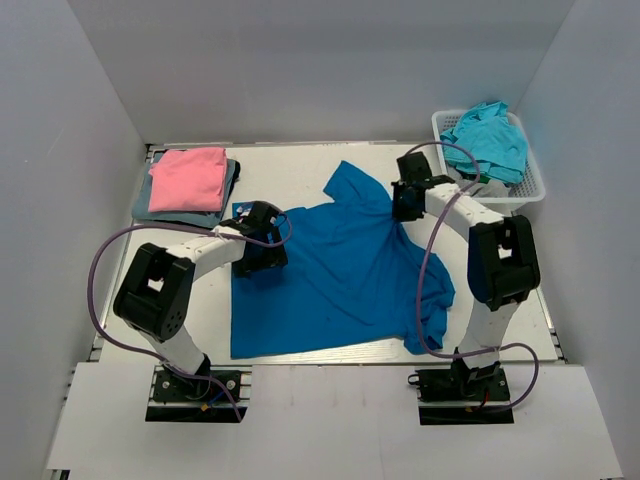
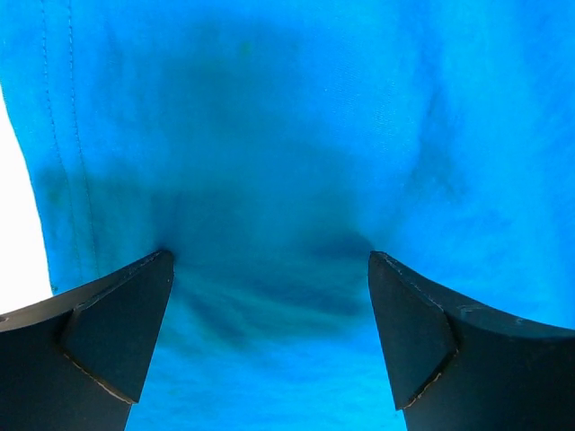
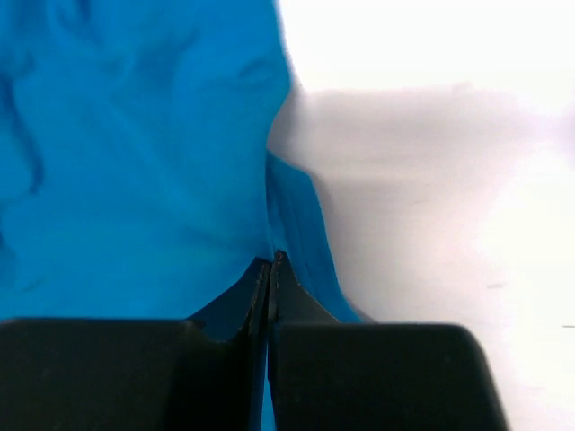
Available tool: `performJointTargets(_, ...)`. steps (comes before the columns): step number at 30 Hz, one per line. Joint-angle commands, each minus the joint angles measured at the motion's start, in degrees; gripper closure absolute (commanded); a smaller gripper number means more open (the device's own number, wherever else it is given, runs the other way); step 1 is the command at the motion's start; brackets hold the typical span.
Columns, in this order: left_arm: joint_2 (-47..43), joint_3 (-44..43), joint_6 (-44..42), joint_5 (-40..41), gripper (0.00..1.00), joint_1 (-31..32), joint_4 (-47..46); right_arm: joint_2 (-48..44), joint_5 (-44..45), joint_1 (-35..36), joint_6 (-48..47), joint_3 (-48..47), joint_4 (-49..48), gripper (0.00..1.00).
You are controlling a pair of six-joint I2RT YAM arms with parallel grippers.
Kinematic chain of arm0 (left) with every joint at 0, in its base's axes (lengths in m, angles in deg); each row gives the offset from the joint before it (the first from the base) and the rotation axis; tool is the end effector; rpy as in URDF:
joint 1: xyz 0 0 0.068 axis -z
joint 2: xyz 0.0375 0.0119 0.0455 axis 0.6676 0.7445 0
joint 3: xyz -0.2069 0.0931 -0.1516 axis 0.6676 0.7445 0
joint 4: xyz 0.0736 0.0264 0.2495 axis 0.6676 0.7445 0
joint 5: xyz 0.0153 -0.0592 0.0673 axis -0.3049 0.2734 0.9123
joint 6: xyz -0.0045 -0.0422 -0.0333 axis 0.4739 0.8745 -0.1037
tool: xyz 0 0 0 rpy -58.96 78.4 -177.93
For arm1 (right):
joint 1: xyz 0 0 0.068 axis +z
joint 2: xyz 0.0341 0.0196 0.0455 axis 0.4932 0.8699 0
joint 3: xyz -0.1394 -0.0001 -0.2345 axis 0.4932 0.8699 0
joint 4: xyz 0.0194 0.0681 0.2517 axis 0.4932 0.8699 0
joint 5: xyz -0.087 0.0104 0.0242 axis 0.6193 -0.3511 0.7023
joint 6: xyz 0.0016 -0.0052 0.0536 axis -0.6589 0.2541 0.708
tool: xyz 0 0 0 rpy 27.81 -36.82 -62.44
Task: Fold and stack the t-shirts
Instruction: Flatten out the tshirt
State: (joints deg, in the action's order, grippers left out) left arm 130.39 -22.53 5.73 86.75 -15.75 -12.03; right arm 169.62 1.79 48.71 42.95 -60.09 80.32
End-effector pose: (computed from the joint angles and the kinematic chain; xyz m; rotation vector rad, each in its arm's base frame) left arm 0.2769 -0.1280 0.1611 -0.3586 2.7430 -0.0081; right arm 0.3814 0.1274 0.2079 0.0067 2.5239 0.0828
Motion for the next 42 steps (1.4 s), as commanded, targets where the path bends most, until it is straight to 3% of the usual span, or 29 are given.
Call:
performJointTargets(1, 0.2, 2.3, -1.2, 1.4, 0.00, -0.1, 1.0, -1.2, 3.9, -3.3, -3.0, -4.1, 1.9, 1.00)
performJointTargets(7, 0.2, 0.3, -3.9, 1.9, 0.00, -0.1, 0.5, 4.6, 15.5, -6.4, -7.2, -10.7, 5.4, 0.99)
performJointTargets(8, 0.2, 0.3, -3.9, 1.9, 0.00, -0.1, 0.5, 5.5, 16.4, -6.7, -7.7, -12.7, 6.2, 0.91)
performJointTargets(9, 0.2, -0.4, -4.7, 1.9, 0.00, -0.1, 1.1, 6.3, 17.3, -7.0, -8.2, -13.7, 6.6, 0.72)
performJointTargets(12, -0.3, -3.1, -5.8, 2.5, 0.00, -0.1, 1.7, 9.1, 16.9, -7.1, -7.6, -20.0, 13.5, 0.31)
performJointTargets(15, -2.0, -4.8, -6.4, 2.5, 0.00, 0.4, 1.7, 3.8, 10.0, -6.6, -6.8, -18.0, 12.0, 0.20)
performJointTargets(23, -4.4, -11.3, -7.4, 1.9, 0.00, 0.4, 1.3, -16.1, -11.1, -6.6, -2.5, 8.8, 3.6, 0.10)
performJointTargets(28, 1.3, -16.9, -8.0, 3.9, 0.00, -1.0, 0.6, -20.5, -12.1, -6.6, -1.2, 17.4, -0.3, 0.10)
performJointTargets(34, 12.2, -30.0, -7.5, 9.1, 0.00, -2.0, 1.7, -15.9, -11.4, -5.6, -4.9, 7.3, -3.2, 0.10)
performJointTargets(42, 21.4, -36.0, -4.0, 8.7, 0.00, -6.8, 3.3, 3.3, -10.4, -3.6, -9.2, -9.4, -5.2, 0.10)
